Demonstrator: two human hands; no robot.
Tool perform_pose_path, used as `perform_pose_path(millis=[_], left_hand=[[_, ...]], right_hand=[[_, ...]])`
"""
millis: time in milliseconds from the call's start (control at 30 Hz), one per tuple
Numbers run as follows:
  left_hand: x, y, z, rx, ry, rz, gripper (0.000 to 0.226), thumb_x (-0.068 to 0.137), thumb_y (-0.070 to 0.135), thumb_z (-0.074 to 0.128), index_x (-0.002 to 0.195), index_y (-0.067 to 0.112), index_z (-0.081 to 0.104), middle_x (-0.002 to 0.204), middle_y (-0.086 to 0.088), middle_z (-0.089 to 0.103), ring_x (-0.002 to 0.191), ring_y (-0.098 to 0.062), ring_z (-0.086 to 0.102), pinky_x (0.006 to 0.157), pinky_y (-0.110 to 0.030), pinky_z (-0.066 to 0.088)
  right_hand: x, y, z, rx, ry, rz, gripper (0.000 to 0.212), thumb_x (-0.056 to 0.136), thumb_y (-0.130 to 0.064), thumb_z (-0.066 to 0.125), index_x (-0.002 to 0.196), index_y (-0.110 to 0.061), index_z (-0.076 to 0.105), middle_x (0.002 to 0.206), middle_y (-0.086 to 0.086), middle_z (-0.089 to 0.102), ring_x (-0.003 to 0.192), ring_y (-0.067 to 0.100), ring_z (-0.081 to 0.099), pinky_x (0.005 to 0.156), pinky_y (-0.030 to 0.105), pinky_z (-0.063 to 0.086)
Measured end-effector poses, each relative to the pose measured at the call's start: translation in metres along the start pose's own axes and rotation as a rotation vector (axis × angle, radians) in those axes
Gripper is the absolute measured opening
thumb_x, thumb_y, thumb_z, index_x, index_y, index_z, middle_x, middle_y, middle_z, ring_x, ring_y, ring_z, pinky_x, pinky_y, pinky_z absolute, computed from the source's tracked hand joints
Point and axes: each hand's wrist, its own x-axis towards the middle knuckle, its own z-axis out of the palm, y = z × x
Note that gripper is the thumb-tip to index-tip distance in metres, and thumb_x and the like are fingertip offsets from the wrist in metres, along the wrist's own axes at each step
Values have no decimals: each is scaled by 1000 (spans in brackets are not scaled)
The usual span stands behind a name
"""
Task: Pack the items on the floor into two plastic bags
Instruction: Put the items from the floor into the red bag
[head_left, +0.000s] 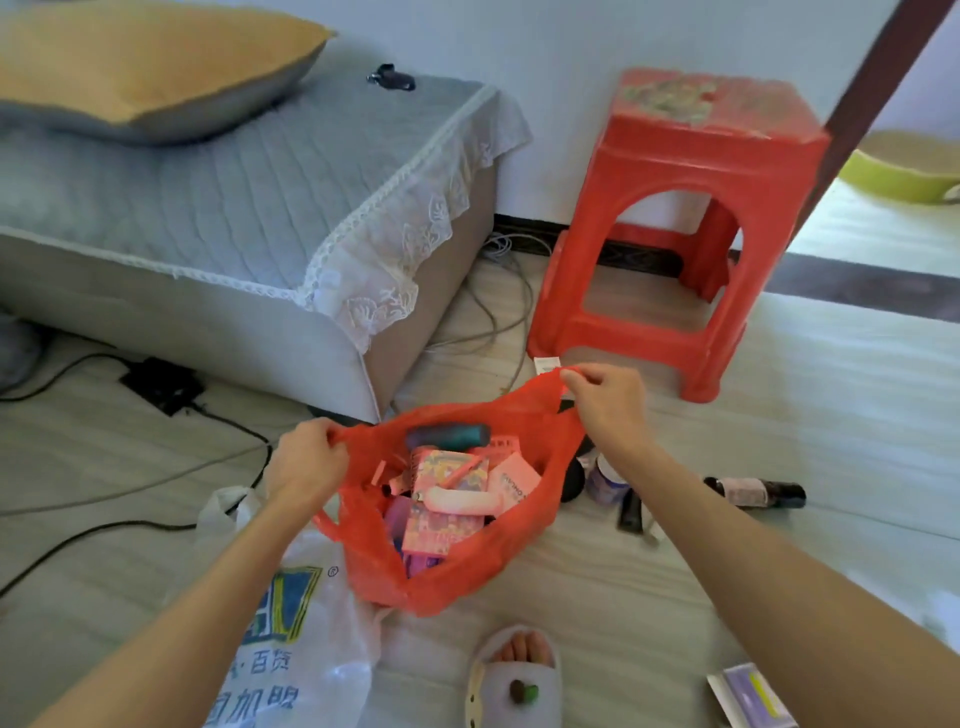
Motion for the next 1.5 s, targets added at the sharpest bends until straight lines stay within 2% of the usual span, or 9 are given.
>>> perform_pose_path(millis=[300,433,667,800,933,1067,1200,1300,1500], left_hand=[[-35,24,-3,-90,-261,18,22,79,11,58,58,7,65,59,-11,64,57,-23,58,57,-34,48],[-38,31,3,-87,-377,34,20,81,16,60,68,1,65,63,-14,61,57,-22,57,61,-39,52],[-47,-1,-13,-98,-331,-104,12,77,7,68,66,8,63,70,-16,69,65,-26,65,64,-35,52],[-46,1,-29,-117,-178,-67,17,84,5,59,68,5,65,57,-5,62,53,-13,55,46,-16,38],[-32,23,-34,-288,-208,-62,20,78,-3,59,64,7,69,47,-1,60,53,-13,57,45,-20,35],[-17,35,-33,-561,-251,-155,16,76,-8,57,82,-1,70,41,2,56,39,-9,48,42,-17,36],[-18,44,-23,-809,-367,-275,14,81,-7,55,92,-6,65,69,-12,55,57,-20,46,51,-24,42],[-32,49,-17,-753,-432,-216,8,85,4,59,78,1,62,63,-12,52,57,-20,51,59,-30,49],[-35,52,-19,-405,-154,72,12,85,12,60,80,3,67,55,-14,59,49,-25,56,68,-40,51]], right_hand=[[22,-58,30,48,0,99,22,85,-22,58,78,-6,72,81,15,71,87,31,66,76,34,48],[16,-47,17,-94,-125,23,23,86,-19,54,80,-4,72,84,14,71,86,27,63,78,34,47],[-14,-5,-2,-332,-262,-37,16,82,-14,55,88,-9,69,94,12,69,91,31,62,72,32,44],[-19,-4,-19,-508,-283,-62,13,82,-17,54,81,-6,60,91,20,66,90,37,61,67,35,40],[-21,-20,-44,-600,-354,-55,22,82,-20,61,91,-3,70,95,19,67,93,34,60,66,31,40],[-35,-14,-74,-459,-329,85,27,81,-20,65,62,0,65,61,13,53,61,22,49,50,28,32],[-64,5,-85,-281,-240,281,22,78,-16,63,72,5,67,56,7,52,50,14,44,47,25,32],[-80,13,-82,-241,-181,236,19,80,-17,62,70,-2,69,59,6,59,57,15,51,53,26,37],[-89,-1,-74,-44,-93,116,27,85,-17,60,58,-17,55,61,0,57,63,14,52,63,27,40]])
